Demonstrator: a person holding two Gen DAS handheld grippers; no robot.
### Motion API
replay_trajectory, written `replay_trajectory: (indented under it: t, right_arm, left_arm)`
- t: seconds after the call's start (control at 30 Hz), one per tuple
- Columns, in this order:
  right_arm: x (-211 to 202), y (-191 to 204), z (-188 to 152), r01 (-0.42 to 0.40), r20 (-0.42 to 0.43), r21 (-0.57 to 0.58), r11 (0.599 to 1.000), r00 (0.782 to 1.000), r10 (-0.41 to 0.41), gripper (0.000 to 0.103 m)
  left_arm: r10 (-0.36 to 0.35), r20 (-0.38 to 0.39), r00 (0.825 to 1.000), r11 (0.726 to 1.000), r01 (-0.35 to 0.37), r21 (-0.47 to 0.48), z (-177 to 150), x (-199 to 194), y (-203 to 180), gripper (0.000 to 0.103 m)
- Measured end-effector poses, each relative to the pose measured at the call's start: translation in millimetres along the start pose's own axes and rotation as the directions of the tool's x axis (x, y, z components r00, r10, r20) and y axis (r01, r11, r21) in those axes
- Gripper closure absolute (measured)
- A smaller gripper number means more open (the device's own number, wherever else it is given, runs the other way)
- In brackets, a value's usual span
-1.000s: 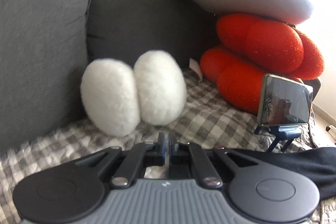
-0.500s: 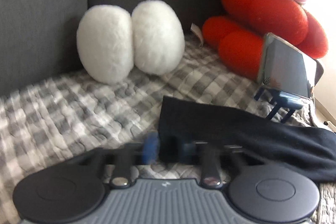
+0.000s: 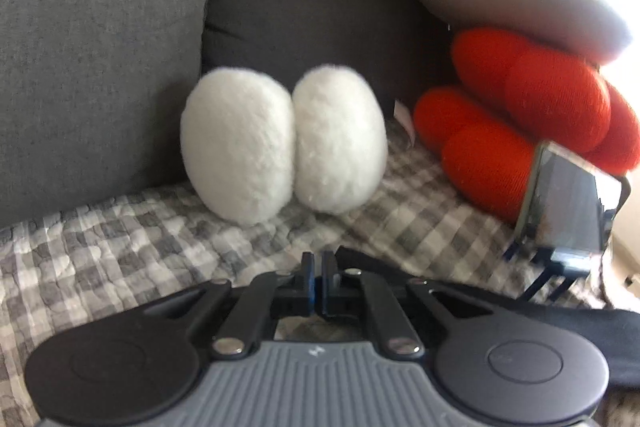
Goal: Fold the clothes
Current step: 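Lay the black sleeve flat and open both tools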
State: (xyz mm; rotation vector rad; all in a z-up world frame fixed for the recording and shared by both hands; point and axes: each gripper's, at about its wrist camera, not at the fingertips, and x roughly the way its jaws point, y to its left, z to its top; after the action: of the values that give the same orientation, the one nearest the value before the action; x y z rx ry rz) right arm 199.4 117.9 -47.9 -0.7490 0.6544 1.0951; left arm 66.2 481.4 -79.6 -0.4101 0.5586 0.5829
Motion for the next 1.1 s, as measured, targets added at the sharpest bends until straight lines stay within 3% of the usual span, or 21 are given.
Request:
replay_trajectory:
  t: [0.1,0.23,0.33,0.43,0.63,0.7,0.93,1.1]
  right_arm:
    - [9.5,7.1,-2.3,0.006,-0.014,-0.016,1.000,1.000,-0.007,0.093]
    - [2.1,6.7,3.8,-0.022,0.033,-0.001,1.000,0.999,0.022,0.093]
    - [15.2,5.8,1.1,-0.011,0.000,0.007,1.000,1.000,0.011,0.093]
    - [15.8,9.3,2.9,-0.009,0.009,0.023,1.000,1.000,0.009,0.086]
    - [-13.8,7.2,9.0,-0.119,0.078,0.073,0.990,0.991,0.113,0.087]
    - [-20.4,12.0,8.7,-0.080,0.074,0.072,0.994,0.995,0.074,0.087]
    - [-51.3,30.8,-9.3,-0.051,0.020,0.067,0.996,0.999,0.050,0.087]
    - [-85.3,53.6,-37.9,-0.087,-0.001,0.099,0.991,0.996,0.088,0.087]
  left_arm:
    - [0.020,0.000,1.000,1.000,-0.020,0.016,-4.2,4.1,-0.8,0.100]
    - [0.049,0.077,0.996,0.999,-0.050,0.007,5.7,-6.7,3.7,0.103]
    - [0.065,0.046,0.997,0.997,-0.067,0.039,2.1,0.4,3.2,0.103]
    - [0.052,-0.014,0.999,0.998,-0.052,0.022,-4.7,7.1,8.5,0.103]
    - [0.022,-0.036,0.999,0.998,-0.024,-0.054,-4.1,-9.1,18.8,0.102]
    - [0.011,-0.039,0.999,0.998,-0.013,-0.054,-3.5,-17.3,18.1,0.100]
    - [-0.024,-0.057,0.998,0.997,0.020,-0.074,-2.1,-47.4,16.9,0.089]
    - [-0.059,-0.090,0.994,0.996,0.053,-0.067,-7.7,-69.2,7.3,0.076]
